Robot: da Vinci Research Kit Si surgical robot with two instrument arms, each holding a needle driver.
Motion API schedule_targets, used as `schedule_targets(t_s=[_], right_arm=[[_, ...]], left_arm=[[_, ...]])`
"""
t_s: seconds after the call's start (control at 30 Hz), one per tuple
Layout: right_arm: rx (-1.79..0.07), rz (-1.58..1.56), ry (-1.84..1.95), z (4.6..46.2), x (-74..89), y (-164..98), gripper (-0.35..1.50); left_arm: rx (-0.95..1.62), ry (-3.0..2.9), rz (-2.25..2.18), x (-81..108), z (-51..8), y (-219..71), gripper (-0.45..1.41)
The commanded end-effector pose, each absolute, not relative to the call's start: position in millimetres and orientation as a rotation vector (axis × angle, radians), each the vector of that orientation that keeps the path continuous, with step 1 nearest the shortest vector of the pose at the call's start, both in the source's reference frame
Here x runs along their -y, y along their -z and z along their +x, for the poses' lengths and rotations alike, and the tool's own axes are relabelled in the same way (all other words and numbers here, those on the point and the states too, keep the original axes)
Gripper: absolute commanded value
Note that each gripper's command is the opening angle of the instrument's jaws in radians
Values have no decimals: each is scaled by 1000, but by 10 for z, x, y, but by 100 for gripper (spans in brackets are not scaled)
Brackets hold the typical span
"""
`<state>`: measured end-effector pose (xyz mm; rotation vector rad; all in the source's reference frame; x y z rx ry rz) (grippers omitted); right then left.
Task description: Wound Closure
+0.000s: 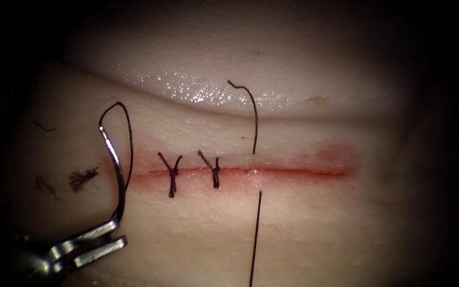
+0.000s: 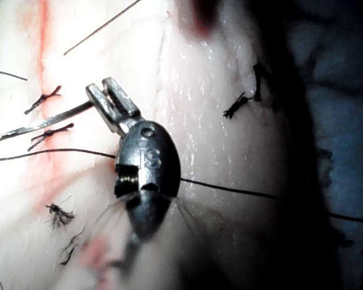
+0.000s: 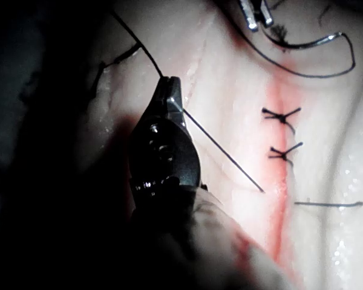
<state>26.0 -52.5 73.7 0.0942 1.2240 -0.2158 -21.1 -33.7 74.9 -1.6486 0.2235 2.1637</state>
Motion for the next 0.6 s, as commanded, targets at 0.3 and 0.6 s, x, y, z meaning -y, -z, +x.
schedule_targets(t_s=[0.3,0.6], right_arm=[[-1252,119,258,272,558,-701,-35],[-1243,39,145,268,521,-700,137]], left_arm=[[-224,-2163,-1647,344,-218,-756,-45],[-222,-2160,-1647,346,-218,-758,-45]])
